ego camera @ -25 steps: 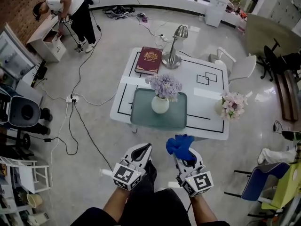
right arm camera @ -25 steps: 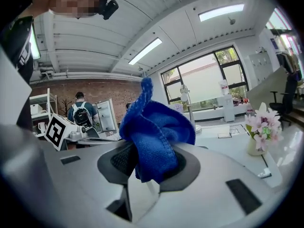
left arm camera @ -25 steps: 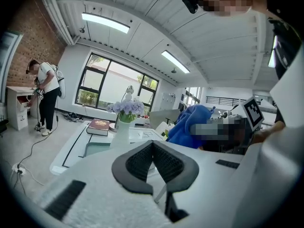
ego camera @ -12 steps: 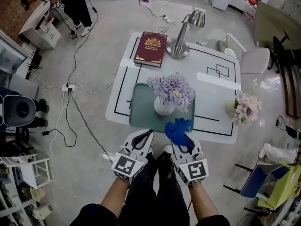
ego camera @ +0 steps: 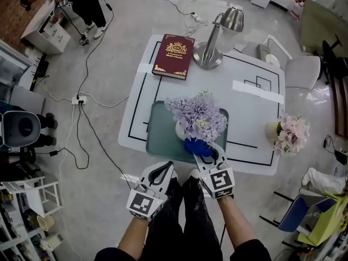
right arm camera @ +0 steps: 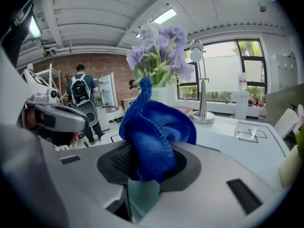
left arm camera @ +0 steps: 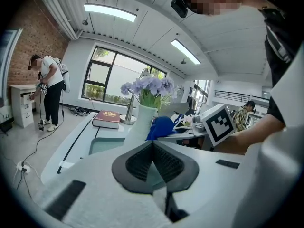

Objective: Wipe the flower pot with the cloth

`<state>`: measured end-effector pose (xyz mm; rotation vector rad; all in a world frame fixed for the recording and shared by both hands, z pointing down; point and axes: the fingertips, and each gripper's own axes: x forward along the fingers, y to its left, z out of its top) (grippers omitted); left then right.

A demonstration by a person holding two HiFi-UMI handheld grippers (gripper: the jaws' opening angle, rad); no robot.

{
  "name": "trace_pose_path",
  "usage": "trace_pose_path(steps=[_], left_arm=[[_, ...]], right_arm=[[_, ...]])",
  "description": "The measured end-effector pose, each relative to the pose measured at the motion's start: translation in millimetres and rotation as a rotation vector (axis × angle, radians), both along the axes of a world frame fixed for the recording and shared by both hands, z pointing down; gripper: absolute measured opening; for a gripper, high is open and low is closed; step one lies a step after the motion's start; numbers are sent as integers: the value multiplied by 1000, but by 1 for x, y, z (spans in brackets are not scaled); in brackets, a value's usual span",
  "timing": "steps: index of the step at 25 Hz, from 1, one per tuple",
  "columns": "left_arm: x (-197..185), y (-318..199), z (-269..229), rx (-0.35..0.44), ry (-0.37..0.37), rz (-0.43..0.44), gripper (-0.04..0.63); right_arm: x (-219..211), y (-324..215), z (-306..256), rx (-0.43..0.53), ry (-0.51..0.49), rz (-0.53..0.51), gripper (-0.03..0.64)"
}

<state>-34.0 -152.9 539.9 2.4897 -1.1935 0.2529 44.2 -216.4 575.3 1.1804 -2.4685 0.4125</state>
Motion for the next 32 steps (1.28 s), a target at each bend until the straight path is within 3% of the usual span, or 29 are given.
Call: trace_pose_path(steps=[8, 20, 24, 32], left_arm=[[2, -8, 13, -22, -6, -20, 6], [16, -19, 13, -29, -10, -28, 6], [14, -15, 15, -37, 6, -44, 6], [-1, -10, 17, -50, 29, -70, 5]], right_arm=[[12, 12, 56, -152, 49, -42, 115], [44, -40, -36, 69, -9, -74, 115], [44, -53, -9, 48, 38, -81, 115], [58, -34, 44, -84, 80, -18, 115]])
